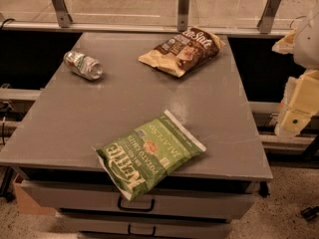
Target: Pick brown chip bag
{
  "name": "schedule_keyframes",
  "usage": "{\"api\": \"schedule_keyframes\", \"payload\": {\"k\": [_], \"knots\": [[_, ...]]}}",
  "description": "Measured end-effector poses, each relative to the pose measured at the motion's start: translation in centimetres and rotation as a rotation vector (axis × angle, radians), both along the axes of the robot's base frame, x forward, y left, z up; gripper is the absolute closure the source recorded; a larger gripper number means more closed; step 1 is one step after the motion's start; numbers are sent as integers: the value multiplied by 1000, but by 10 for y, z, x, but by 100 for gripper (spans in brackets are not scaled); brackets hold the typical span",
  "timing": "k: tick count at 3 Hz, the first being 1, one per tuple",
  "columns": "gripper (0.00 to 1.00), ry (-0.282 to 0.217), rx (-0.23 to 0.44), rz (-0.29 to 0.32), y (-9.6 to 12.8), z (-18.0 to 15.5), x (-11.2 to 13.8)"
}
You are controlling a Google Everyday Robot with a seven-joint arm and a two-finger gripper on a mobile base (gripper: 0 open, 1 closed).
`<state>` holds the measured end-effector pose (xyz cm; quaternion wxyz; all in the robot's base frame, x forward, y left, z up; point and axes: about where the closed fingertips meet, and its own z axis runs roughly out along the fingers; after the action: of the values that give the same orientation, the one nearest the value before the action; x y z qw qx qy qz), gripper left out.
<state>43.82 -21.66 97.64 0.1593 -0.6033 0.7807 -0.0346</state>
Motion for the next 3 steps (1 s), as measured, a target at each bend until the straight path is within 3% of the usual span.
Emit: {"api": "schedule_keyframes", "payload": {"k": [1, 2, 3], "knots": [[0, -10, 5, 6, 1, 2, 1], [0, -57, 71, 81, 19, 3, 37], [0, -113, 151, 173, 55, 3, 103]]}}
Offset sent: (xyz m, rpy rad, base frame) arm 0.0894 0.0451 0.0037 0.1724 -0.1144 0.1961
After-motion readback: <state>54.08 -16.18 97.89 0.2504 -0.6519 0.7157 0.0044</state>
